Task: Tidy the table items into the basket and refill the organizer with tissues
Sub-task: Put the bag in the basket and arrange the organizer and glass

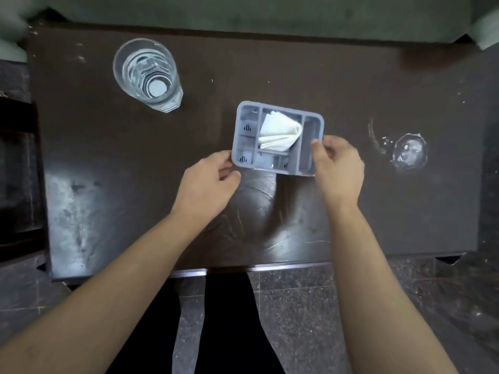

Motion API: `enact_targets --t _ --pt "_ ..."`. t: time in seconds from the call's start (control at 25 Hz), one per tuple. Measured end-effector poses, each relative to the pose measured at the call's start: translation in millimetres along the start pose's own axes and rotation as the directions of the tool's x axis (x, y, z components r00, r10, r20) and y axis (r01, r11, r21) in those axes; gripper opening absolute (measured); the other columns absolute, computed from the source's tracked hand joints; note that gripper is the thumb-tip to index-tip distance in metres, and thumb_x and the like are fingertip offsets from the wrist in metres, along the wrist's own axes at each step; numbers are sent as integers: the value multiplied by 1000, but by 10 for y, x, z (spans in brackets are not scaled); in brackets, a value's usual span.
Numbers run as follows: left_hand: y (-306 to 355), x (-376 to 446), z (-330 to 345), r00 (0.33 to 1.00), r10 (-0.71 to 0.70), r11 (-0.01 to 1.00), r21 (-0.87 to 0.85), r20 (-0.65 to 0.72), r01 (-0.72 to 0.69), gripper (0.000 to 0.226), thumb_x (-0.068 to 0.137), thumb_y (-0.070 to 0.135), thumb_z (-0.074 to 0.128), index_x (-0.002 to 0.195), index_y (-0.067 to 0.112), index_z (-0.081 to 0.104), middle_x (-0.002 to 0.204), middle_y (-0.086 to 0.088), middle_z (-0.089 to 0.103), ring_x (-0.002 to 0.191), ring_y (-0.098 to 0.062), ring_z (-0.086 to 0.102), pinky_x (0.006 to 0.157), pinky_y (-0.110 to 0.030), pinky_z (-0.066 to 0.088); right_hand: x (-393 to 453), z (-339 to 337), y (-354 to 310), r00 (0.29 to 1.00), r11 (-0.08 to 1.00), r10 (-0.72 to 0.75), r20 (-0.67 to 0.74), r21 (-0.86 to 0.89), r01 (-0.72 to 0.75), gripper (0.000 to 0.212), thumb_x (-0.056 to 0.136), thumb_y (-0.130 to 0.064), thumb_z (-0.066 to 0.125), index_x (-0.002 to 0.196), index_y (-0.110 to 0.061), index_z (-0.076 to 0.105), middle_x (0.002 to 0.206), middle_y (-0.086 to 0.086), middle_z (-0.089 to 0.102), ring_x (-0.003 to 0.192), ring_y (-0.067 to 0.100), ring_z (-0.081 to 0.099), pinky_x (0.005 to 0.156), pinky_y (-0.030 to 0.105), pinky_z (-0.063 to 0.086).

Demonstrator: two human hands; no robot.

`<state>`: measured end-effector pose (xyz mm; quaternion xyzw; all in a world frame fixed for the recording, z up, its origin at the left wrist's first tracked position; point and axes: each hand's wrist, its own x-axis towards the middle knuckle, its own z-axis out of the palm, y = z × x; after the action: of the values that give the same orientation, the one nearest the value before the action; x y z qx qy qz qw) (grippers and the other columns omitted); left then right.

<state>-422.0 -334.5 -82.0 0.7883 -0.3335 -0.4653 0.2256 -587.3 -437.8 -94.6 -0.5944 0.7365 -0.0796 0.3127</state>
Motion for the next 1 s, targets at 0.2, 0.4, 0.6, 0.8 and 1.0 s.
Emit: enact_targets --t 0.2,0.4,0.6,0.8,1.0 --pt "297 112 244 998 17 999 51 63 -20 32 88 18 53 118 22 63 115 4 67 106 -11 62 94 -22 43 371 -172 103 1000 1000 -2 -18 -11 2 32 91 -37 51 114 -21 67 104 -2 72 100 20 64 87 30 45" --pt "140 307 -116 961 145 940 335 -237 -60 58 81 24 65 135 15 47 141 -8 49 130 -25 44 109 -36 32 387 -173 186 998 999 -41 43 11 40 35 92 -41 48 121 -25 60 107 -6 68 97 14 61 84 27 42" --pt "74 594 -933 769 130 902 396 -626 170 98 62 46 74 144 27 24 147 -11 29 131 -35 32 104 -53 32 299 -42 256 997 998 -51 54 -24 53 17 93 -36 40 95 -27 55 79 -5 57 83 31 67 73 32 42" --pt "114 916 -1044 928 -12 858 472 -374 202 117 51 53 84 145 36 16 155 -4 14 141 -34 18 110 -54 22 297 -20 213 997 997 -50 60 -55 54 10 94 -32 40 85 -29 43 77 -5 55 82 34 67 77 36 47" --pt "121 985 -1004 922 42 914 388 -386 121 85 64 20 79 138 25 39 141 -14 34 124 -29 44 105 -36 36 303 -21 211 997 996 -64 53 -54 67 10 94 -31 40 85 -28 44 74 -7 54 83 34 67 80 38 49"
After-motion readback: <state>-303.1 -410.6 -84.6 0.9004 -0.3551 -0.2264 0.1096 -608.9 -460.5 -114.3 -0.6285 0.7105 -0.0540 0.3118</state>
